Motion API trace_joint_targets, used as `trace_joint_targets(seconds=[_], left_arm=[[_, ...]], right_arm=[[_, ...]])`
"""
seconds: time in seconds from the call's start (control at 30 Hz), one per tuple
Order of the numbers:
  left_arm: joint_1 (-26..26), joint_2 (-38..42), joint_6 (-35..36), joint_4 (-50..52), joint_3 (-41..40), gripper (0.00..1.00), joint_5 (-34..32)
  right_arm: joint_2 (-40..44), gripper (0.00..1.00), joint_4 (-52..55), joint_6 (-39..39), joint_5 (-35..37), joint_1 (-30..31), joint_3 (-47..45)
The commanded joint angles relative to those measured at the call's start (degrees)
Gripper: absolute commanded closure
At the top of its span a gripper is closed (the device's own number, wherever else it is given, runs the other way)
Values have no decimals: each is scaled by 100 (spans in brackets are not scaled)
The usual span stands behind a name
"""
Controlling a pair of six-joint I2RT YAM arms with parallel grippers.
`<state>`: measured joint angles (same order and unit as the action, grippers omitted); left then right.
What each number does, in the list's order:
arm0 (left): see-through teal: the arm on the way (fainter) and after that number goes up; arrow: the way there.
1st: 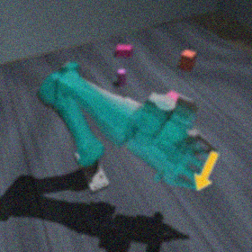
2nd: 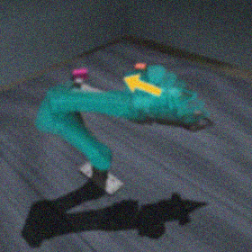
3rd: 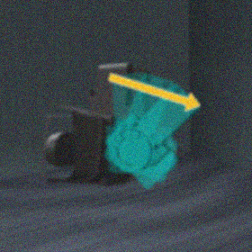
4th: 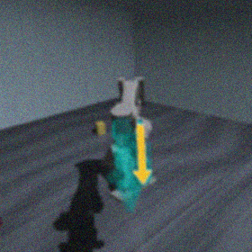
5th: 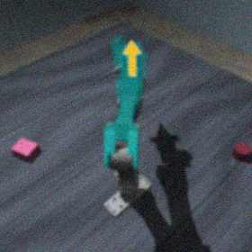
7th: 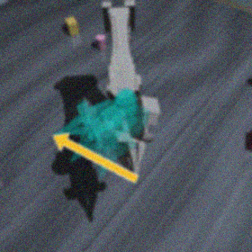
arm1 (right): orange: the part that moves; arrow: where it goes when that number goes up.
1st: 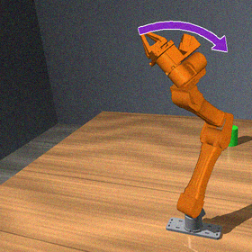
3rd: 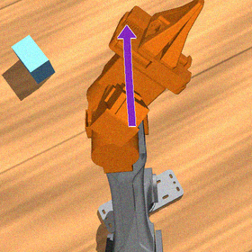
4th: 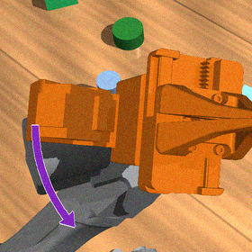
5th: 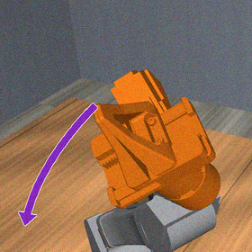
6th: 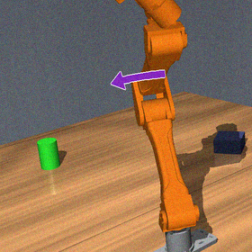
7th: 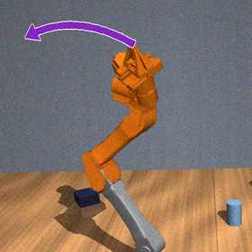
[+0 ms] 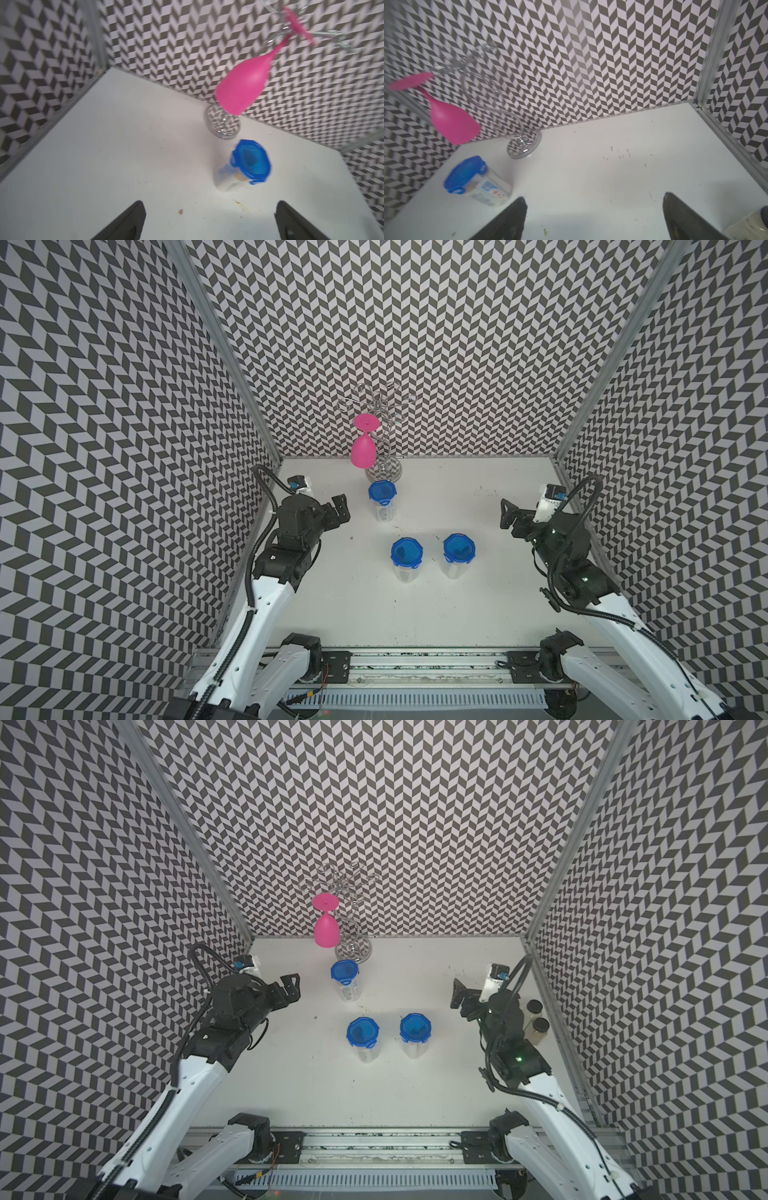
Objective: Pack away toiletry kits
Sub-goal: Reset both arms
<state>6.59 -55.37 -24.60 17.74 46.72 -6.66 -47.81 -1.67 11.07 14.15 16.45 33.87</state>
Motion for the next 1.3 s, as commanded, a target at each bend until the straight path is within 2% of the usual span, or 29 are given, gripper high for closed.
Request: trace_joint_targets(seconds=[0.0,0.1,0.2,0.33,0.43,0.5,0.63,0.7,0.73,0.83,0.87,0.9,0.97,1.0,1.1,1.17,1.23,1.27], left_arm=[[-646,-87,-222,-820,-725,0,-930],[-1340,-223,-699,-1578,-1385,0,-902],[-1513,-505,-525,-2426,-1838,1,-1117],[-1408,-1075,-258,-3302,-2146,0,-1476],[-1016,-1450,27,-4212,-2415,0,-2201],[-824,-1703,386,-4894,-2569,1,-2383],[-655,-2209,911,-6269,-2833,1,-2212],[-607,-2314,1150,-6601,-2837,0,-2071],[-606,-2404,1258,-7003,-2906,1,-1993],[-658,-2839,1368,-7709,-2945,1,-1768],[-606,-2933,1493,-7900,-2939,0,-1798],[-485,-2917,1587,-7631,-2825,1,-1752],[-374,-3087,1964,-8276,-3006,0,-1411],[-385,-3115,2047,-8352,-3017,0,-1187],[-459,-3165,2086,-8420,-3125,0,-634],[-367,-3676,2359,-9831,-3438,0,-822],[-391,-3255,2097,-8631,-3197,1,-740],[-402,-3385,2203,-9017,-3311,0,-728]], right_arm=[[-587,0,-2697,-728,440,-371,-511],[-1573,0,-2846,-691,474,-467,-346],[-2331,0,-3131,-917,533,-498,-191],[-2885,0,-3379,-971,542,-659,-162],[-3077,0,-3732,-875,385,-714,-420],[-3182,0,-4029,-851,376,-727,-667],[-3401,0,-5021,-1018,306,-795,-1266],[-3413,0,-5710,-1158,90,-887,-1509],[-3417,0,-5735,-1209,111,-919,-1504],[-3726,0,-6725,-1013,-178,-1211,-1895],[-3855,0,-7007,-970,-213,-1253,-2002],[-4001,0,-7352,-1015,-288,-1254,-2067],[-4219,0,-7834,-1162,-500,-1249,-2266],[-4254,0,-7934,-1181,-516,-1242,-2287],[-4166,0,-7335,-1019,-219,-1253,-1977],[-4157,0,-7219,-1014,-198,-1250,-1916],[-4170,0,-7273,-1012,-201,-1251,-1931],[-4176,0,-7309,-1018,-200,-1250,-1944]])
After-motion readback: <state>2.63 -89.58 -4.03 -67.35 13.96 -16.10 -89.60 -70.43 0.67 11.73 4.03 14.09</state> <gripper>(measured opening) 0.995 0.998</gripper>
